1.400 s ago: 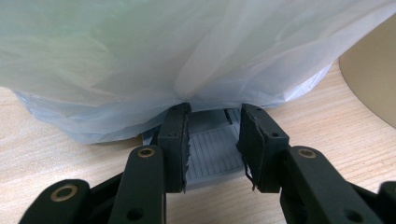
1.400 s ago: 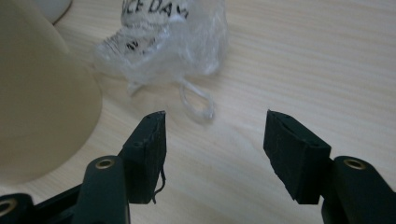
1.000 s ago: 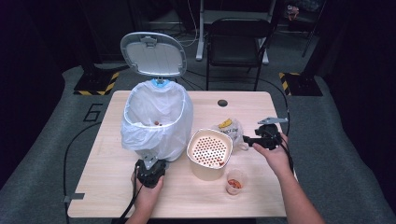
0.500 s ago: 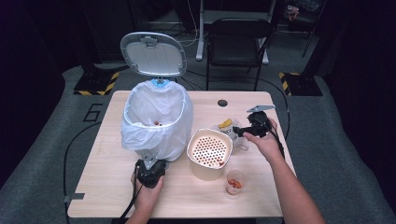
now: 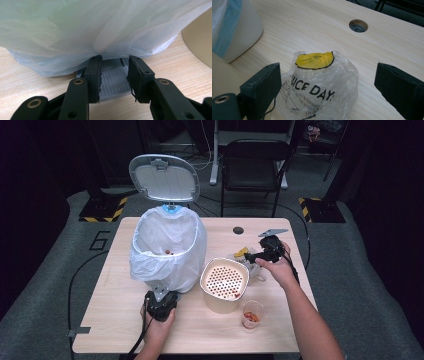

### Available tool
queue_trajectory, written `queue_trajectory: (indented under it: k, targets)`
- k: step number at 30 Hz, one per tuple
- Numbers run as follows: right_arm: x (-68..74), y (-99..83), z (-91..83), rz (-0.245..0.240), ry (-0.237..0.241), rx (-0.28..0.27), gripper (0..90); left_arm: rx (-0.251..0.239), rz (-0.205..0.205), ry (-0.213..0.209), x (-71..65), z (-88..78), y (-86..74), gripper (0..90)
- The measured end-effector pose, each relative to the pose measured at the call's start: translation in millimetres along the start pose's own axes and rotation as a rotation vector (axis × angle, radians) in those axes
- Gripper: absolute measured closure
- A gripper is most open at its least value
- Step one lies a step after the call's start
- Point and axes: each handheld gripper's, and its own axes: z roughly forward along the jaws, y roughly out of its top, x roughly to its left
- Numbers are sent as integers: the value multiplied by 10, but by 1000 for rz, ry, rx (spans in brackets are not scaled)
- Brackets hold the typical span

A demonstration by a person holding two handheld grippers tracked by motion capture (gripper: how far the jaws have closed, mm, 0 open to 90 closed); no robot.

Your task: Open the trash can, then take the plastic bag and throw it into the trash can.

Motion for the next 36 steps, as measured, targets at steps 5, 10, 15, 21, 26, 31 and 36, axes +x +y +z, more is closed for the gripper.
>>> queue_trajectory:
  k: [5, 10, 15, 21, 26, 31, 36]
  targets:
    - [5, -25, 146, -18, -4, 30, 68, 4, -4, -1, -1, -3, 1, 632]
    - [15, -91, 271, -10, -12, 68, 82, 3, -4, 0, -1, -2, 1, 632]
    - [-23, -234, 380, -25, -17, 128, 172, 8, 2, -1, 1, -5, 2, 632]
    - [-38, -310, 425, -20, 4, 135, 364, 9, 3, -2, 1, -6, 2, 632]
    - [-20, -325, 446, -35, 15, 148, 594, 8, 2, -1, 2, -6, 2, 632]
    - [-6, -326, 407, -46, 38, 141, 782, 8, 2, -1, 2, -6, 2, 631]
    - [-32, -323, 303, -34, 30, 120, 850, 1, 0, 0, 0, -1, 0, 632]
